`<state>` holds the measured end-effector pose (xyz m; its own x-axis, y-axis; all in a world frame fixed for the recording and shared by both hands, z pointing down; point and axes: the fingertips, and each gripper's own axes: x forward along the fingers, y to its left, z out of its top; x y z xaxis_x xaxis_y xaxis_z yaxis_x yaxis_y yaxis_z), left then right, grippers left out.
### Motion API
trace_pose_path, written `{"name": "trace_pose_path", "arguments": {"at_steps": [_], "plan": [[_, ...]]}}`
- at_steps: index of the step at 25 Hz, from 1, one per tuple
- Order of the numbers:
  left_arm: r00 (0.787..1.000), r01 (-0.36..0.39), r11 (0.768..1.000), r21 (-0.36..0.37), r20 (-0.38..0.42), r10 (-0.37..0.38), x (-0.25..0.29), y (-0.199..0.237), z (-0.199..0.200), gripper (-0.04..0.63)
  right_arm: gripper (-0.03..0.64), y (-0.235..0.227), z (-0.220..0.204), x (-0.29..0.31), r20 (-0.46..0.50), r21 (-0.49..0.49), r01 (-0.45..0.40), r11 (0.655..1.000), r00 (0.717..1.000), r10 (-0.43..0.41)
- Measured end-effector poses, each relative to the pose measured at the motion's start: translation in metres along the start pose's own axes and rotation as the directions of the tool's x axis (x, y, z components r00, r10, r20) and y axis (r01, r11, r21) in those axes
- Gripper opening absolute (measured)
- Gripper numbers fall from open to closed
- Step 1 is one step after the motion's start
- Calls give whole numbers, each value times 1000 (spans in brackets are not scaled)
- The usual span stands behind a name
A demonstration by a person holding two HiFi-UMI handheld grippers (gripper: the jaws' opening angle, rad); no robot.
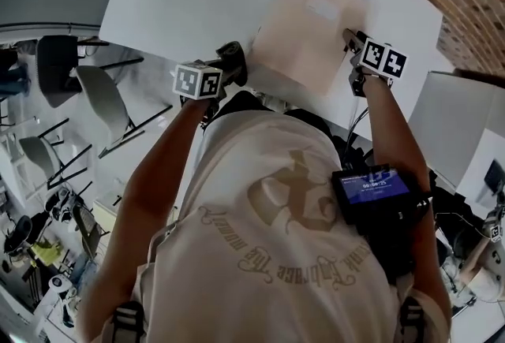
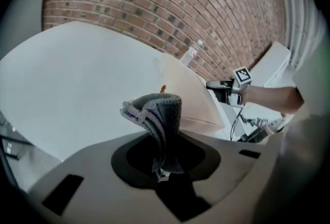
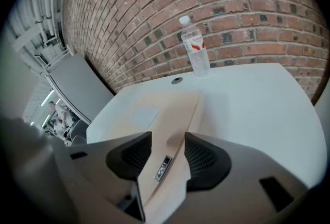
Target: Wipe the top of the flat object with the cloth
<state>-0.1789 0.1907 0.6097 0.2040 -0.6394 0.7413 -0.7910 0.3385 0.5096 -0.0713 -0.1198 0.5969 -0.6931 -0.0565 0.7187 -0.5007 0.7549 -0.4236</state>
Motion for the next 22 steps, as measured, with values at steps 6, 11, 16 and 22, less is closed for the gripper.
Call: {"name": "trace_pose_path", "arguments": {"at_steps": [6,11,16,22], "plan": [[995,-96,974,-204,-12,95,2,2,-15,101,207,13,-36,-8,-56,42,-72,996,996,74],[992,-121,957,-264,-69,107,21,-13,-21,101,206,12,-54,-3,-84,54,-108,993,990,113],[987,-124,957,-261,-131,92,37,-36,-25,103,207,12,-53,0,-104,23,-146,989,984,147],[978,-32,975,-219,-210,-15,57,-73,-35,103,209,11,-56,2,-105,8,-158,987,982,158]]}}
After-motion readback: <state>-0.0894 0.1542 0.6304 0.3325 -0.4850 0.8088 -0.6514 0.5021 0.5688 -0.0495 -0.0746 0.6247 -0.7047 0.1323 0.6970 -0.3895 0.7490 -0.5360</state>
